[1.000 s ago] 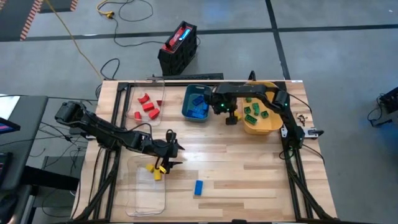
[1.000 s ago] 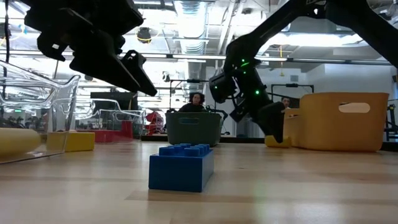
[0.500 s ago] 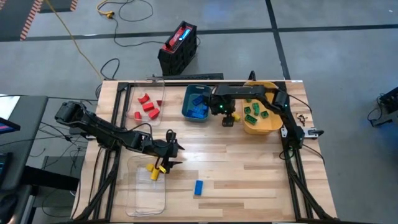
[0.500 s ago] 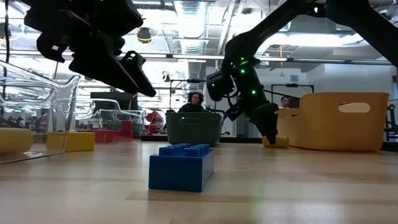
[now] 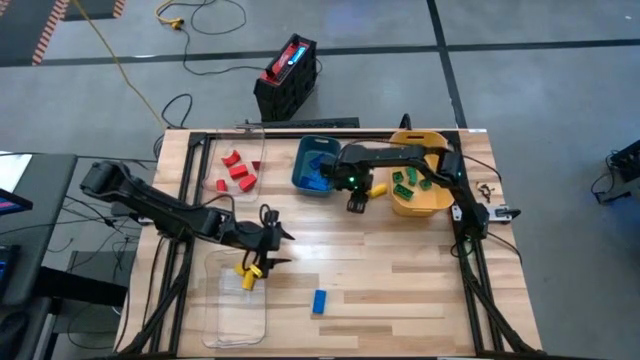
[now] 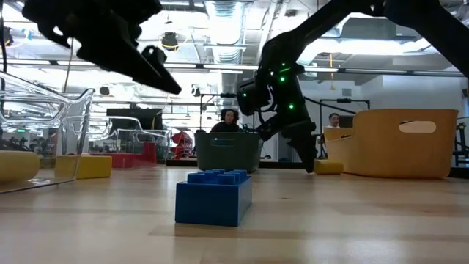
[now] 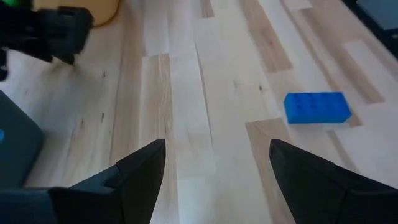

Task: Sort blocks
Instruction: Put the yellow block into the bottom transparent bin

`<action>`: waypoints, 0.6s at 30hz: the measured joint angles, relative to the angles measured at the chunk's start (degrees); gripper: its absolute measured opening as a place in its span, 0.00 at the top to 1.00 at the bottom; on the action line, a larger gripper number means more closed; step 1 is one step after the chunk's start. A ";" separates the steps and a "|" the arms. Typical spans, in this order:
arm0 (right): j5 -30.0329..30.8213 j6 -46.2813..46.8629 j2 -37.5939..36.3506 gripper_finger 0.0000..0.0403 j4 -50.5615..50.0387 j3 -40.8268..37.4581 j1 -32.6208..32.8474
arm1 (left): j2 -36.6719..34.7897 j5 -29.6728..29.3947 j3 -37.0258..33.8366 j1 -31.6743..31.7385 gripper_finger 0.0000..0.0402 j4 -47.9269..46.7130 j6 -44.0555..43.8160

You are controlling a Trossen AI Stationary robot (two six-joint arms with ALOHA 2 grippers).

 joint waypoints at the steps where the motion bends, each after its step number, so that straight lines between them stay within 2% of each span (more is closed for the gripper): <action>1: -0.25 0.36 0.00 0.58 0.35 0.00 0.48 | -0.74 0.00 0.00 -0.02 0.30 -0.45 -0.08; 13: -1.12 0.14 -0.02 0.95 2.29 0.00 5.56 | -3.23 -1.60 0.00 -1.44 0.30 -5.08 -0.09; 16: -1.33 -2.13 -0.02 0.99 0.91 0.59 6.30 | -3.23 -2.23 0.00 -1.46 0.30 -5.50 -0.04; 18: -1.39 -5.94 -0.02 0.95 -2.28 1.99 6.94 | -3.23 -2.23 0.00 -1.46 0.30 -5.48 -0.29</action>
